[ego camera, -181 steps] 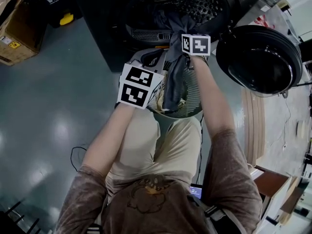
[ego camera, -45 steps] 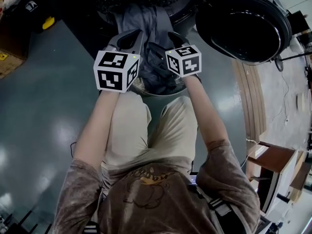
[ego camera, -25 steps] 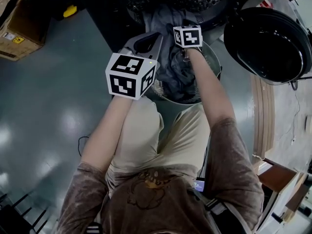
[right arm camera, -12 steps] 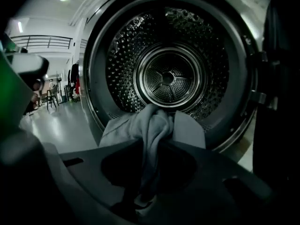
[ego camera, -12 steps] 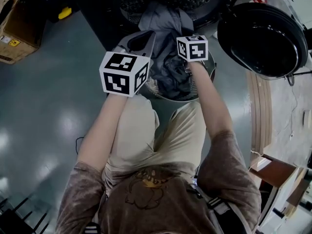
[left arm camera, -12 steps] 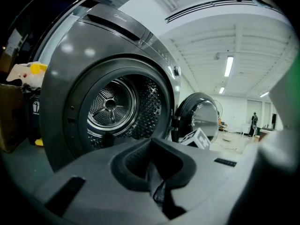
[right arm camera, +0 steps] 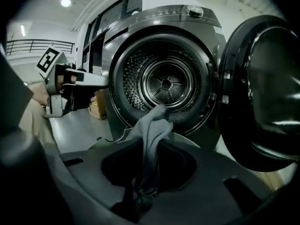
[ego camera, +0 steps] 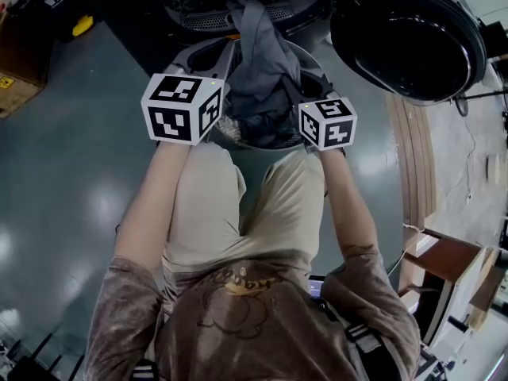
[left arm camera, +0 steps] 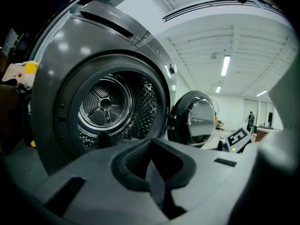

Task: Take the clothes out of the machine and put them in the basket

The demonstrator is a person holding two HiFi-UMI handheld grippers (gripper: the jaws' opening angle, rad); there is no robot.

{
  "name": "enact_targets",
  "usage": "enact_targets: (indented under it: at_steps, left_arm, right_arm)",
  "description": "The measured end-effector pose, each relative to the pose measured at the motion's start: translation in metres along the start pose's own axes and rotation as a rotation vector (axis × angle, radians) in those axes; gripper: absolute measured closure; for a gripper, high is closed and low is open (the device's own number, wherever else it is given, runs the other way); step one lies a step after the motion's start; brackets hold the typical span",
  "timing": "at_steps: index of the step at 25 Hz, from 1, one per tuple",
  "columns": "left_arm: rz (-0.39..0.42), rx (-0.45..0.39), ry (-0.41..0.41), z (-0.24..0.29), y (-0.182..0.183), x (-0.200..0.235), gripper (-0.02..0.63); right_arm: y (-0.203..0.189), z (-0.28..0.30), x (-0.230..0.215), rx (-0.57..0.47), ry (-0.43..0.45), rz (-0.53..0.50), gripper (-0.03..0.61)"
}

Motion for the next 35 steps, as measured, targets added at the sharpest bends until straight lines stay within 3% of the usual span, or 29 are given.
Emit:
enact_targets:
  at_steps: [7,10,13,24,29,35]
  left_arm:
    - [0.010,0.007,0.009,0.009,-0.002,-0.004,0.606]
    - [0.020,0.006,0.004,0.011,-0.003,-0.007,0.606]
    - [0.027,0.003,0.002,0.014,-0.003,-0.009,0.606]
    - [-0.025,0.014,-0.011,0.031,-0.004,-0.005,0.606]
    - [0.101,0.037,-0.035,0.042,0.038,-0.019,0.606]
    - [0.082,0.073,-0.096,0.015,0.147,-0.035,0.606]
  right_arm:
    - [-0.019,-0.031,0.033,0.032,0.030,-0.015,0.480]
    - [-0.014,-0.039,0.034,-0.009,0.012,0.003,0.369]
    - [-0.008,-0.042,0.026,-0.045,-0.002,0.023,0.343]
    - [0.021,-0.019,0.016,-0.114,0.038,0.084,0.330]
    - [0.069,-0.027,0.004,-0.136,0.050,0.137,0.330]
    - [0.171,-0.071,0.000,-0.108,0.050,0.162,0.328]
Point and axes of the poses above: the fingertips, and each gripper's own axes: z forward along the fingers, x to its left, y out of its top, the point moved 1 cm from there along -z, backward along the fingers, and after that the axes turned 9 degrees about y, right-handed, at the moved point
